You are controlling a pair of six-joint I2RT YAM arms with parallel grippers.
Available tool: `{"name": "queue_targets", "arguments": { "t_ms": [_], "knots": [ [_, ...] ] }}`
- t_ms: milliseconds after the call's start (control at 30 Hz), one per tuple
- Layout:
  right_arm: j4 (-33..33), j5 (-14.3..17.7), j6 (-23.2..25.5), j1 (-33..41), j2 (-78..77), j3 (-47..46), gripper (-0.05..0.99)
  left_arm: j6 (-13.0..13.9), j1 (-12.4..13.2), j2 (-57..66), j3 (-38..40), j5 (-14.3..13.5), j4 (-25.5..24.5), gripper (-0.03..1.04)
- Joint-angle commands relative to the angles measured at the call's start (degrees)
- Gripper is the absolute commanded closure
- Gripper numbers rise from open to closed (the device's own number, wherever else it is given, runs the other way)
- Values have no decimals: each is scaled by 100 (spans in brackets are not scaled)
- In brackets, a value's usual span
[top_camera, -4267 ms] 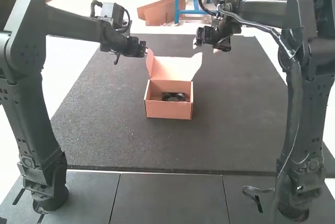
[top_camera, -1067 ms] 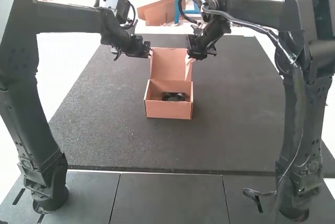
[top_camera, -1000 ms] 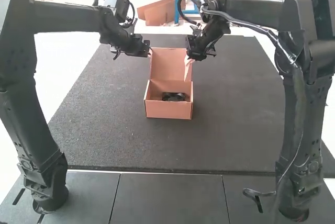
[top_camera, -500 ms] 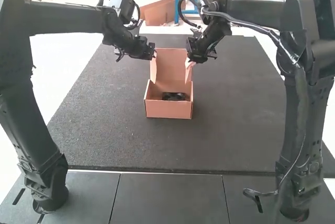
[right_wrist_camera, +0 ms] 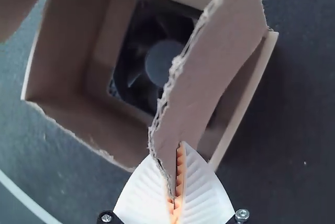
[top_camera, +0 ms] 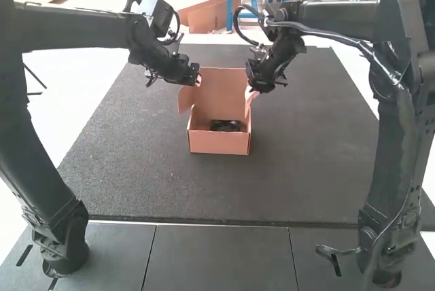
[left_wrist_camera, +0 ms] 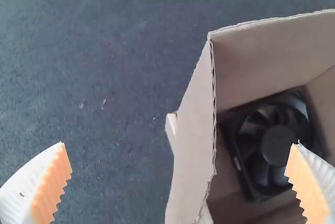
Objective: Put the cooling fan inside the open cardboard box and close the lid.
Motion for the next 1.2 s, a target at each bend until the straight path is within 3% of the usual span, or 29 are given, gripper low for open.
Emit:
{"name": "queue_targets", "arguments": {
  "t_ms": [0,67,133,300,733,1033,1167],
  "knots": [
    [12,-72,-48,11,-186,-29,95,-116,30,-536,44,-240,245,4],
    [30,-72,-48,11,-177,-20,95,-230,153,-729,9,-495,482,4],
    [38,-72,-48,-6,-177,-29,95,-230,329,-870,-44,-583,790,4],
    [117,-63,-48,-15,-177,-29,95,7,478,-905,-220,-996,869,4],
    [144,-81,-21,-129,-177,59,95,271,-23,-589,-747,-1031,851,4],
    [135,-116,-30,-217,-186,77,95,201,-14,-527,-677,-1048,1009,4],
    [135,-124,-30,-217,-186,59,95,78,162,-615,-668,-1312,1080,4]
  ]
}}
